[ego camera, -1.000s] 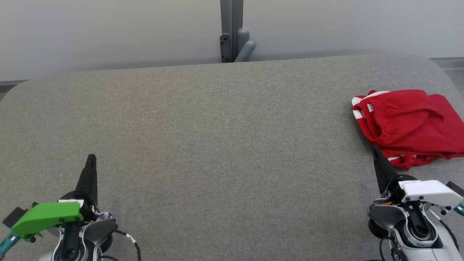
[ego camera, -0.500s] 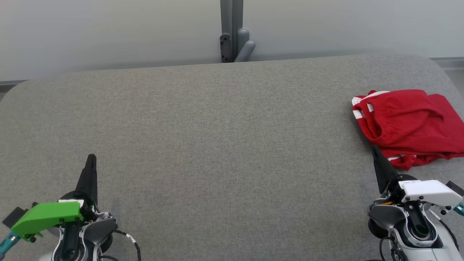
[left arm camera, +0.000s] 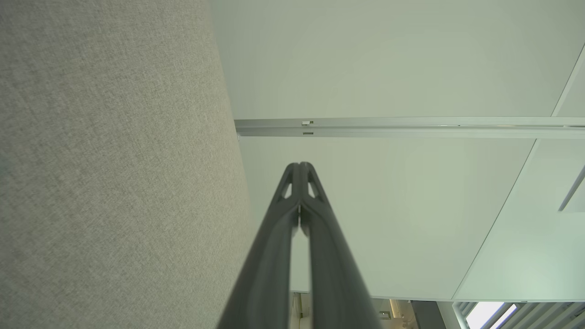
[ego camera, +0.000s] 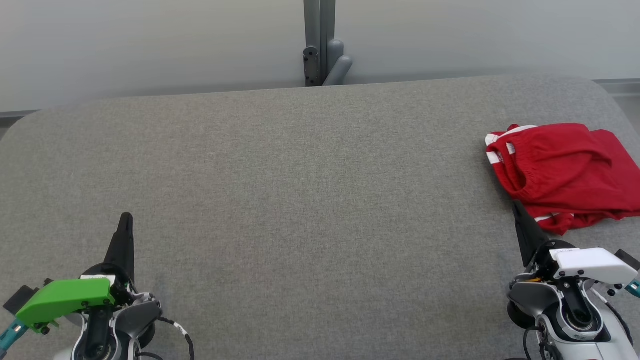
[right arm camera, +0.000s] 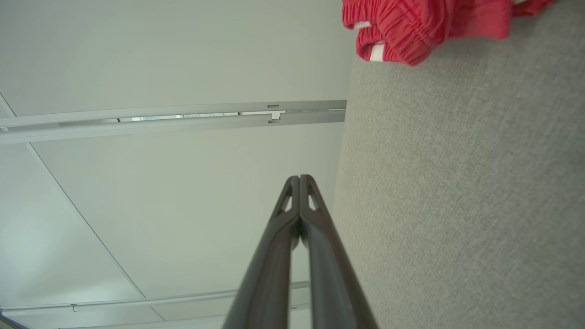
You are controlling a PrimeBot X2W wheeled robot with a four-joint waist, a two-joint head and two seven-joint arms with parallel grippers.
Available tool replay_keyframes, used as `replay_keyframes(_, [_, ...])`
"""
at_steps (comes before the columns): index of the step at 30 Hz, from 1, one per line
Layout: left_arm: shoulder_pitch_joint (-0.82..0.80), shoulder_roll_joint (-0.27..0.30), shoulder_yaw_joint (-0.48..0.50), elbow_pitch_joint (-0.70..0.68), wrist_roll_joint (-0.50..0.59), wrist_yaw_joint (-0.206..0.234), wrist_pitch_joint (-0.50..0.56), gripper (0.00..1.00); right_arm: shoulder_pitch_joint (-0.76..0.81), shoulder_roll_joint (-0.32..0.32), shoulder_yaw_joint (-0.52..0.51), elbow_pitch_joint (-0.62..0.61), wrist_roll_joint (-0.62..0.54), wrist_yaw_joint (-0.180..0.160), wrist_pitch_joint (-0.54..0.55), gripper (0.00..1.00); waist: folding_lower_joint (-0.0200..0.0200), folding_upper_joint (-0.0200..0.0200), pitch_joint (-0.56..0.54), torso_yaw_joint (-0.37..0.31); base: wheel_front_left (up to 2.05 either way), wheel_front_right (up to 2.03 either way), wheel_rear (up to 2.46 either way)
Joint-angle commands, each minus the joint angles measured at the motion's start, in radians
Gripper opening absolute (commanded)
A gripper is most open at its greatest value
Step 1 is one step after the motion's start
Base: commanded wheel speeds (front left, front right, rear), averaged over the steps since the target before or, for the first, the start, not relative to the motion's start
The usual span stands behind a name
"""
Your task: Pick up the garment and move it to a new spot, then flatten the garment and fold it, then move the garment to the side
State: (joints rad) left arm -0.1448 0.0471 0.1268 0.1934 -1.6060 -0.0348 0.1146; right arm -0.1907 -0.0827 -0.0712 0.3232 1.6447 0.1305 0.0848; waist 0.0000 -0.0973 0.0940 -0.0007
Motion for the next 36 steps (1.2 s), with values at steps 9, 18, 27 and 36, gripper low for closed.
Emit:
replay_keyframes(9, [-0.01, 0.006, 0.002, -0.005, 0.0, -0.001, 0.005, 0.0, -0.001, -0.011, 0.008, -0.005, 0.01, 0.0, -0.009, 0.0, 0.0, -0.0001, 0.0, 0.0, 0.0, 0.0, 0.0])
replay_keyframes(18, [-0.01, 0.006, 0.002, -0.006, 0.0, -0.001, 0.005, 0.0, -0.001, -0.015, 0.014, -0.006, 0.017, 0.0, -0.014, 0.0, 0.0, -0.0001, 0.0, 0.0, 0.0, 0.0, 0.0])
replay_keyframes(27, [-0.01, 0.006, 0.002, -0.006, 0.0, -0.001, 0.005, 0.0, 0.0, -0.019, 0.023, -0.007, 0.025, 0.0, -0.019, 0.0, 0.0, -0.0001, 0.0, 0.0, 0.0, 0.0, 0.0])
replay_keyframes(36, [-0.01, 0.006, 0.002, -0.005, 0.0, -0.001, 0.005, 0.0, 0.001, -0.025, 0.031, -0.007, 0.032, 0.0, -0.025, 0.0, 0.0, -0.0001, 0.0, 0.0, 0.0, 0.0, 0.0])
